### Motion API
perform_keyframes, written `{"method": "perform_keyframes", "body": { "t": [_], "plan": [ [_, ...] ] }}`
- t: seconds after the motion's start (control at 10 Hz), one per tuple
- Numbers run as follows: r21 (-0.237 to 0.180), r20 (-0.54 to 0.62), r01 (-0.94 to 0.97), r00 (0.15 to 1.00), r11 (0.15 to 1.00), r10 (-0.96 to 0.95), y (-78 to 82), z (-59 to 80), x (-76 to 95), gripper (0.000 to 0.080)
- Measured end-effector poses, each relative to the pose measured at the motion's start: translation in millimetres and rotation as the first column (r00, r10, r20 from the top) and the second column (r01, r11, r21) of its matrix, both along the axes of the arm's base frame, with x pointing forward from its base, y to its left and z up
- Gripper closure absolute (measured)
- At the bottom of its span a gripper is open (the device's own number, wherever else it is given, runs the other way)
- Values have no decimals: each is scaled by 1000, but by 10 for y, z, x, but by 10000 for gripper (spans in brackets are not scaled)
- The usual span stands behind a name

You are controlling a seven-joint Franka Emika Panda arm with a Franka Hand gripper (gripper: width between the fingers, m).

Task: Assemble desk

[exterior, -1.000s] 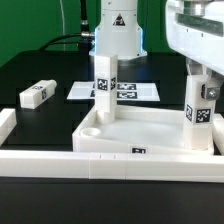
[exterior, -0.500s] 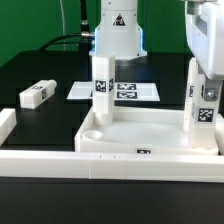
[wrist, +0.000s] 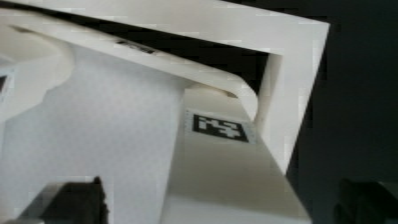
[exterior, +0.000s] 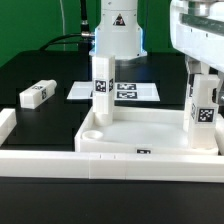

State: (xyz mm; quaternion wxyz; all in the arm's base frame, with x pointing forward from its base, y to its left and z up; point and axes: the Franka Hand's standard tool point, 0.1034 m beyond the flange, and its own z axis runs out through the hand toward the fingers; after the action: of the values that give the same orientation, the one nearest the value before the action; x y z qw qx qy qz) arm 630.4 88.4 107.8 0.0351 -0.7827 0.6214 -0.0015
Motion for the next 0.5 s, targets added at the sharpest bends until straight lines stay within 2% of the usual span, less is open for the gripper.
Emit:
{"method": "perform_keyframes", "body": {
  "t": [0.2,0.5],
  "plan": [
    [-11,4,-127,992,992,127,-2,-1,-3,150],
    [-46,1,-401,916,915,402,34,-8,-15,150]
  ]
}}
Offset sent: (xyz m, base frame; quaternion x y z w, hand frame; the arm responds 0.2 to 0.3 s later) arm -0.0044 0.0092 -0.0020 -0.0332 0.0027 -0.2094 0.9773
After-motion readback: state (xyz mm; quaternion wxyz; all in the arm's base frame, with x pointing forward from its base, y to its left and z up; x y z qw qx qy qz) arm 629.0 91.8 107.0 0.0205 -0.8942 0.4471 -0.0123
